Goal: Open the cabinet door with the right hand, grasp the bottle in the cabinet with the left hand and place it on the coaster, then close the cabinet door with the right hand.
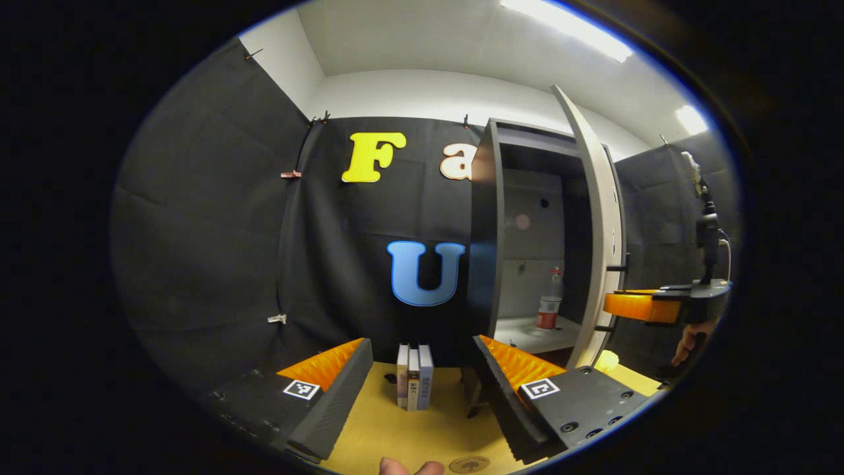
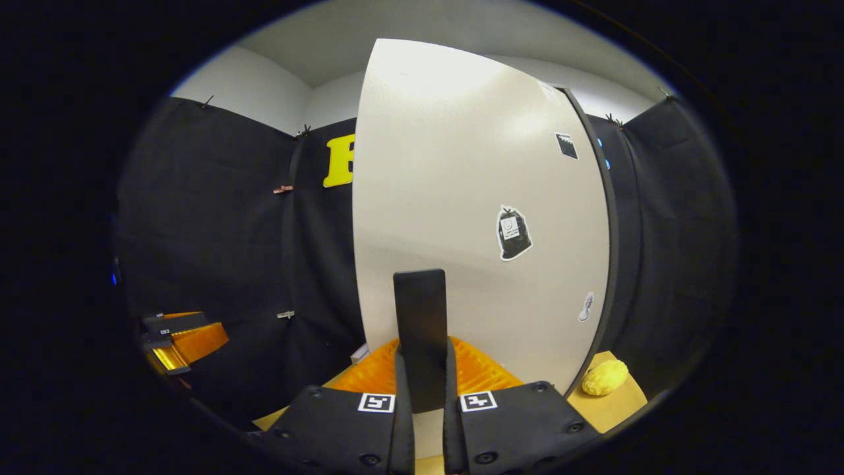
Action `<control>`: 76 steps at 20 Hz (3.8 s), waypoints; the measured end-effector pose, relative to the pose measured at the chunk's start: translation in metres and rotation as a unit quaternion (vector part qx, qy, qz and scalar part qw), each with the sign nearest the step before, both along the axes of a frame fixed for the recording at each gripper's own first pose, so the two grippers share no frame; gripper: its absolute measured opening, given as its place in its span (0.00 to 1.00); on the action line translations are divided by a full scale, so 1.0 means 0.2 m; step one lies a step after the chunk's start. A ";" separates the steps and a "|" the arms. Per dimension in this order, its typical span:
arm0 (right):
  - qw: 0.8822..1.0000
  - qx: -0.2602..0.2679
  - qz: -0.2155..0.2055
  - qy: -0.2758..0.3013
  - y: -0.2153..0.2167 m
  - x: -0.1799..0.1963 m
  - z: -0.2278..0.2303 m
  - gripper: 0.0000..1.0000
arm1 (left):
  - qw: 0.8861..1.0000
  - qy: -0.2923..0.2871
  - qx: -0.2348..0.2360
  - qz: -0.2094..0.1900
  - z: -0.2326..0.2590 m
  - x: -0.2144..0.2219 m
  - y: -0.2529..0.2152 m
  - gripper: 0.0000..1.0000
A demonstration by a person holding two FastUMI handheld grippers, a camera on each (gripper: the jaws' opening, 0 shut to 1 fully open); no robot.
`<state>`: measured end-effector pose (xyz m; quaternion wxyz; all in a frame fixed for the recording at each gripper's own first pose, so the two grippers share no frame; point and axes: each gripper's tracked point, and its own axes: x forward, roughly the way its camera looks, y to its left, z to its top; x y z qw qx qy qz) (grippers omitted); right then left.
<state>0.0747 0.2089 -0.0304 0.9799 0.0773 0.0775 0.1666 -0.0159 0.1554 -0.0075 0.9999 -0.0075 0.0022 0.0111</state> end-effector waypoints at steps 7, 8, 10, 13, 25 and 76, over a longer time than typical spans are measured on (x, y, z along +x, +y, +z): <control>1.000 -0.008 0.008 0.004 -0.29 -0.19 0.03 0.21 | 1.000 -0.004 -0.006 -0.023 0.03 0.12 -0.31 0.95; 1.000 -0.007 0.008 0.002 -0.33 -0.21 0.03 0.21 | 1.000 -0.006 -0.004 -0.027 0.03 0.13 -0.37 0.97; 1.000 -0.005 0.005 0.003 -0.41 -0.25 0.04 0.21 | 0.999 -0.008 -0.004 -0.040 0.03 0.16 -0.48 0.94; 1.000 0.000 -0.003 0.005 -0.53 -0.29 0.04 0.20 | 0.998 -0.009 -0.004 -0.057 0.02 0.21 -0.65 0.94; 0.994 -0.001 -0.110 0.008 -1.06 -0.26 0.02 0.14 | 0.995 -0.003 -0.001 -0.096 0.01 0.39 -1.15 0.94; 0.976 -0.040 -0.212 -0.036 -1.77 -0.15 -0.16 0.98 | 0.993 0.010 0.057 -0.102 -0.28 1.45 -1.64 0.75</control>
